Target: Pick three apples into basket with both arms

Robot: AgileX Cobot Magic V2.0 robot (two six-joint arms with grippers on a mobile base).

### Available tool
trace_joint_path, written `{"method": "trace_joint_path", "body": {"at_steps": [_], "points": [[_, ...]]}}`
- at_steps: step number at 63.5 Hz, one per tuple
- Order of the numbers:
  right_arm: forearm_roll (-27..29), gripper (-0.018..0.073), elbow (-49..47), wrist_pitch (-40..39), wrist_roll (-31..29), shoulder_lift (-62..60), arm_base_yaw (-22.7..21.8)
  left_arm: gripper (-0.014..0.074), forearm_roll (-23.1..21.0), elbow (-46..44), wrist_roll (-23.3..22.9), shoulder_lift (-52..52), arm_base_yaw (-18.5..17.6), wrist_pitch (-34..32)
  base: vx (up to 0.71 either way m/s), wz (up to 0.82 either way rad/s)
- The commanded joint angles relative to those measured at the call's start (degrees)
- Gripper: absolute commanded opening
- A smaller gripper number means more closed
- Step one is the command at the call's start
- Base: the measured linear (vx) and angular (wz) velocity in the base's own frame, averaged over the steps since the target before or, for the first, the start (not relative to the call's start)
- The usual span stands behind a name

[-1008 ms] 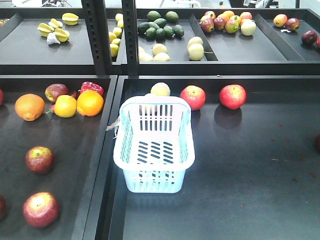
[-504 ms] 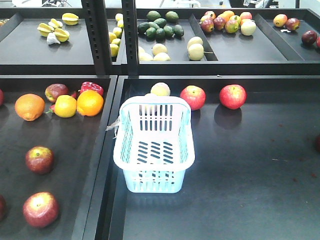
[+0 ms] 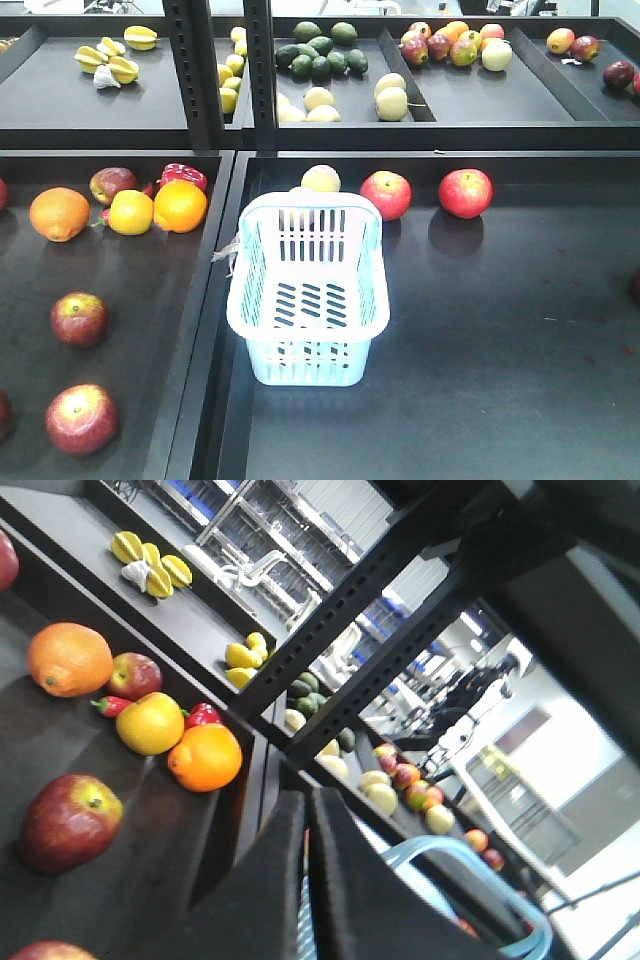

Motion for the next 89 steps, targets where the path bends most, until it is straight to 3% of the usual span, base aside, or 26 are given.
{"method": "trace_joint_path", "body": {"at_steps": [1,9,14,20,23,28,30,33,34,37,44,53,57,68,80,89], "points": [[-0.6,-0.0001,0.7,-3.8,-0.5,-0.6,-0.5,-0.0006,-3.3,0.8,-4.4,-0.8,0.1,-4.7,0.00,0.00],[-0.6,-0.0001,0.7,-3.8,-0.5,-0.6,-0.5,-0.0006,-12.5,0.8,-14.8,-0.8,0.1,-4.6,0.00,0.00],[-0.6,-0.0001,0.7,-3.8,-0.5,-0.6,-0.5,-0.0006,-21.2,0.7,-21.1,-0.8,0.1,-4.6,0.00,0.00],[-0.6,-0.0001,0.7,-3.8,-0.5,-0.6,-0.5,-0.0006,-28.9,-2.4,-21.7,-0.8,0.1,-3.3,0.00,0.00],[-0.6,-0.0001,0.7,-3.8,-0.5,-0.6,-0.5,-0.0006,-29.3,-4.6,-20.1,-0.8,0.1,-2.0,0.00,0.00],[-0.6,-0.0001,0.7,-3.8,-0.5,-0.6,-0.5,-0.0006,-28.5,-12.0,-13.6,-0.8,0.1,0.3,0.00,0.00],[-0.6,-0.0001,0.7,-3.8,-0.5,-0.6,-0.5,-0.0006,-28.4,-15.4,-8.5,-0.8,0.1,1.3,0.00,0.00],[-0.6,-0.0001,0.7,-3.8,-0.5,-0.6,-0.5,-0.0006,-28.4,-20.2,2.1,-0.6,0.1,2.6,0.00,0.00],[-0.6,-0.0001,0.7,-3.8,-0.5,-0.6,-0.5,-0.0006,-28.4,-21.5,3.5,-0.3,0.1,3.0,0.00,0.00],[-0.6,-0.0001,0.7,-3.8,-0.5,-0.6,-0.5,-0.0006,-28.6,-26.0,15.4,0.8,0.1,5.5,0.00,0.00],[-0.6,-0.0001,0.7,-3.8,-0.5,-0.6,-0.5,-0.0006,-29.5,-34.3,33.7,6.2,0.1,13.5,0.00,0.00],[-0.6,-0.0001,0.7,-3.8,-0.5,-0.6,-0.5,0.0005,-31.1,-41.3,45.9,15.8,0.1,23.2,0.00,0.00],[-0.6,-0.0001,0.7,-3.8,-0.5,-0.6,-0.5,0.0029,-32.1,-43.7,49.0,19.8,0.1,26.4,0.00,0.00],[-0.6,-0.0001,0.7,-3.8,-0.5,-0.6,-0.5,0.0197,-36.9,-48.5,59.8,32.6,0.1,31.6,0.00,0.00],[-0.6,-0.0001,0.7,-3.8,-0.5,-0.6,-0.5,0.0422,-41.7,-55.9,78.0,48.1,0.1,40.7,0.00,0.00],[-0.6,-0.0001,0.7,-3.8,-0.5,-0.6,-0.5,0.0492,-42.5,-63.7,86.9,60.2,0.1,49.9,0.00,0.00]]}}
